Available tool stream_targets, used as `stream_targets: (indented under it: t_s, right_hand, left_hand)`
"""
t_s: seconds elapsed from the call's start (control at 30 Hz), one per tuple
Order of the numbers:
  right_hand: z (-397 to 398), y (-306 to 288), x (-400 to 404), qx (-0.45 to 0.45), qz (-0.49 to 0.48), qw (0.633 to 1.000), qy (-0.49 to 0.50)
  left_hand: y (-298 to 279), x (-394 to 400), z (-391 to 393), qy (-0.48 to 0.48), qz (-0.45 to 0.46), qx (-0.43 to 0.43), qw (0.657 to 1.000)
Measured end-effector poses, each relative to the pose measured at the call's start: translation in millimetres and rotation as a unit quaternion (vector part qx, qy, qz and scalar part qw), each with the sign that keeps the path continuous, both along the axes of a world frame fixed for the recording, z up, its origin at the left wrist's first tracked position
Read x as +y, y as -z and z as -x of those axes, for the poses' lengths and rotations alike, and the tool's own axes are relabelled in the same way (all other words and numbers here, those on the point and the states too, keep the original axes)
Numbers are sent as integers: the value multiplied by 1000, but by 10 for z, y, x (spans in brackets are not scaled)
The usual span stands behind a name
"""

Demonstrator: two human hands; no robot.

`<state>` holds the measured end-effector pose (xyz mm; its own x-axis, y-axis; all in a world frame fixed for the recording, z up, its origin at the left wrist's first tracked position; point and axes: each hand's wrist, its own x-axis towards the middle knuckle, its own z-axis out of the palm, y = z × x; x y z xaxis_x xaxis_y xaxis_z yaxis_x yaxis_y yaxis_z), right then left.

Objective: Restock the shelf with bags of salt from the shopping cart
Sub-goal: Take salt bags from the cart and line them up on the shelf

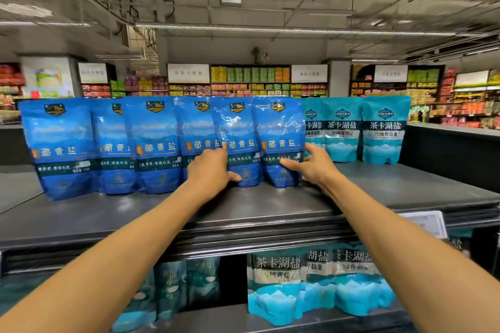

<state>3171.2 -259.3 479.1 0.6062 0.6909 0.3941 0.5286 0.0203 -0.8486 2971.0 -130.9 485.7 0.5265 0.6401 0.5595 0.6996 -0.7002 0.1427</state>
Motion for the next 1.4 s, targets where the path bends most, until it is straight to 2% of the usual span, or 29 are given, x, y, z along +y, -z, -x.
stream_targets:
  t_s: [0.17, 0.3, 0.4, 0.47, 0.6, 0.73, 0.83, 0.93, 1.03, 1.2, 1.3, 1.4]
  right_hand:
    - [-12, 33, 1, -8, 41, 998, 38]
    - [27, 49, -55, 9, 43, 999, 25]
    - [83, 17, -185, 14, 75, 997, 31]
    - [138, 12, -304, -36, 74, 994, 77]
    - [301, 81, -769, -172, -68, 966, 179]
    - [449, 367, -1543, -178, -190, 949, 179]
    - [594, 781, -2188, -163, -200, 941, 217]
    - [711, 1351, -2878, -112, -174, 939, 276]
    - [775, 2012, -3626, -37, -140, 913, 380]
    - [933, 3010, -4883, 81, -112, 830, 541]
    - [983, 3565, -5565, 154, -63, 777, 607]
    - [944, 4184, -6187, 219, -1, 731, 647]
  left_hand:
    - [27, -28, 42, 12, 24, 14, 1000]
    - [15, -120, 120, 34, 55, -8, 998]
    - [21, -246, 195, 64, 70, -65, 993]
    - [30, -385, 244, 105, 73, -125, 984]
    - [207, -884, 289, 217, 104, -223, 945]
    - [467, -1429, 185, 343, 134, -287, 884]
    - [740, -1866, 16, 433, 170, -297, 834]
    - [1201, -2338, -233, 510, 227, -251, 791]
    - [1730, -2847, -508, 563, 305, -171, 749]
    - [2765, -3922, -993, 605, 404, -5, 686]
    - [3444, -4609, -1276, 607, 461, 137, 633]
    - [4166, -5229, -1599, 577, 486, 258, 604]
